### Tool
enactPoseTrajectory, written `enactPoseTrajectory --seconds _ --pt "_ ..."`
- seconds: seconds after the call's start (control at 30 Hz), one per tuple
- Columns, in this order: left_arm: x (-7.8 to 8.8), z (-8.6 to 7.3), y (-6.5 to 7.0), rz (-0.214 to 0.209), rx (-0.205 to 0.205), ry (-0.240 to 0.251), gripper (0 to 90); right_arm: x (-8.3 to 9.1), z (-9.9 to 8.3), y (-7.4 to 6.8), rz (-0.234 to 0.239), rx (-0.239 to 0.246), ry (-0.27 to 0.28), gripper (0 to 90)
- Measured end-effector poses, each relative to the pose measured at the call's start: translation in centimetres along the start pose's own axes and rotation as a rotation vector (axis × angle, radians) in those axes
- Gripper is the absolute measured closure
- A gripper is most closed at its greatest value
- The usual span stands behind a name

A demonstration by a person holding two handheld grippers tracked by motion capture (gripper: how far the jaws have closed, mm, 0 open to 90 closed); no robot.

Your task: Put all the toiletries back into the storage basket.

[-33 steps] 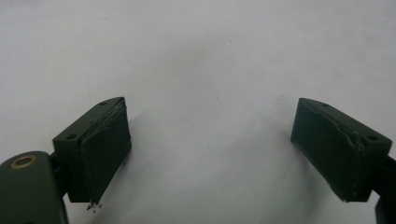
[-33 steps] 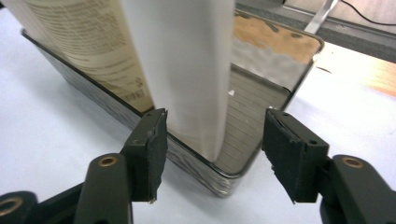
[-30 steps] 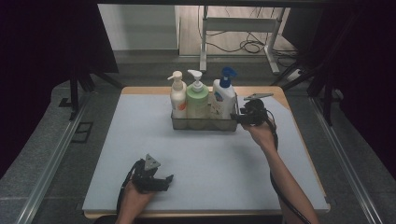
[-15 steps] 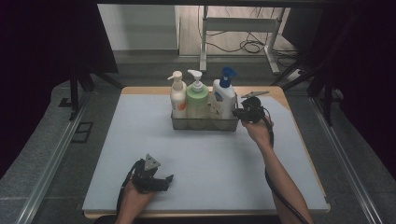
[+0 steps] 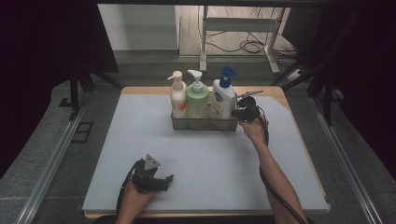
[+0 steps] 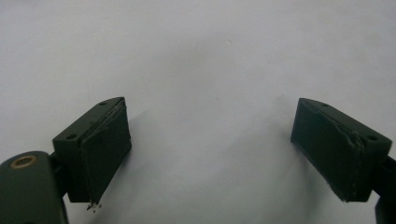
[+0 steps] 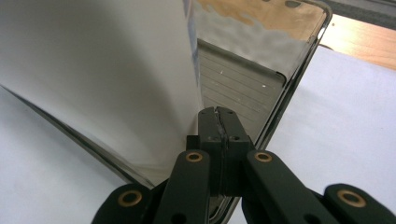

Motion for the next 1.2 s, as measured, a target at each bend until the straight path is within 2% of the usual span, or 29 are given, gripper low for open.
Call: enactPoseTrajectory --seconds 0.57,1.2 --pt "0.0 0.0 0.0 0.0 0.002 0.002 11.7 -0.8 -0.1 0.1 0.032 -0.026 0.002 90.0" --pt "0.0 0.0 0.0 0.0 0.001 0.002 11.7 -2.0 0.0 -1.1 0.067 -0.023 -0.006 88.0"
Point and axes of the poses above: each handheld gripper's, and its own axes: x roughly backward along the jaws, z roughly out of its top, y roughly to its right, the point moved 10 cm from there along -x, roughly forward along the jaws, and after that the axes turned 12 degrees about z, right-handed, at the moved point
